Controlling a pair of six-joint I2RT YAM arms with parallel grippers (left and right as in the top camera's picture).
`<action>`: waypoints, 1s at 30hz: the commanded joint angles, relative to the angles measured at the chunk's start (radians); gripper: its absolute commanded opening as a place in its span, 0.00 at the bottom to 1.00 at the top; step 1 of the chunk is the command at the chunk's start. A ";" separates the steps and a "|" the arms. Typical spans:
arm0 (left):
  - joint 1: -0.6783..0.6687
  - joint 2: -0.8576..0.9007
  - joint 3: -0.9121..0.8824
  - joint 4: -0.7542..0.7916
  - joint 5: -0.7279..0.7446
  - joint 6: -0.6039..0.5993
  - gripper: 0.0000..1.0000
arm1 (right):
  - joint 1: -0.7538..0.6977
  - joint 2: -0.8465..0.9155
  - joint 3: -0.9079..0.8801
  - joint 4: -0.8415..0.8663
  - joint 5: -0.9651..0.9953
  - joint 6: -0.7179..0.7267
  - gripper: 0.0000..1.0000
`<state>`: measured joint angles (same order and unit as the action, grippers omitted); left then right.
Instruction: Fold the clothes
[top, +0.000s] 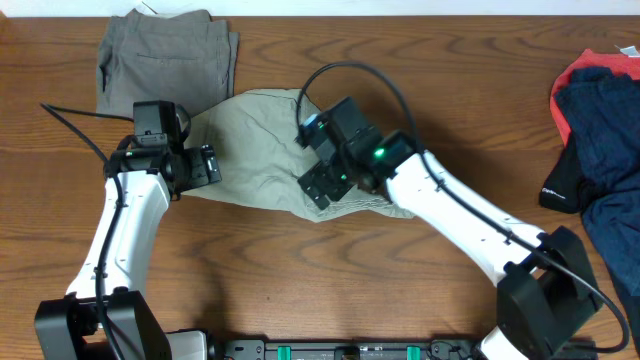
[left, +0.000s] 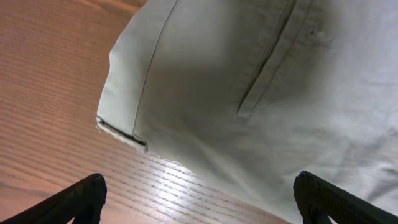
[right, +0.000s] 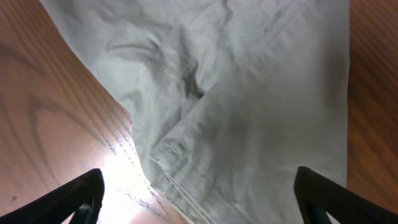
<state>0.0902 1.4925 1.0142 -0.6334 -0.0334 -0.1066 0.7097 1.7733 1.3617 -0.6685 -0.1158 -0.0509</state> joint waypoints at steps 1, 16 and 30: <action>0.007 0.006 -0.031 0.023 -0.005 -0.011 0.98 | 0.043 0.040 0.000 0.005 0.117 0.020 0.93; 0.007 0.006 -0.113 0.120 -0.004 -0.011 0.98 | 0.136 0.174 0.000 0.008 0.216 0.028 0.84; 0.007 0.006 -0.113 0.127 -0.004 -0.011 0.98 | 0.135 0.219 0.002 -0.069 0.300 -0.037 0.83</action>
<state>0.0910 1.4925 0.9081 -0.5117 -0.0330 -0.1081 0.8425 1.9911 1.3605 -0.7284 0.1520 -0.0620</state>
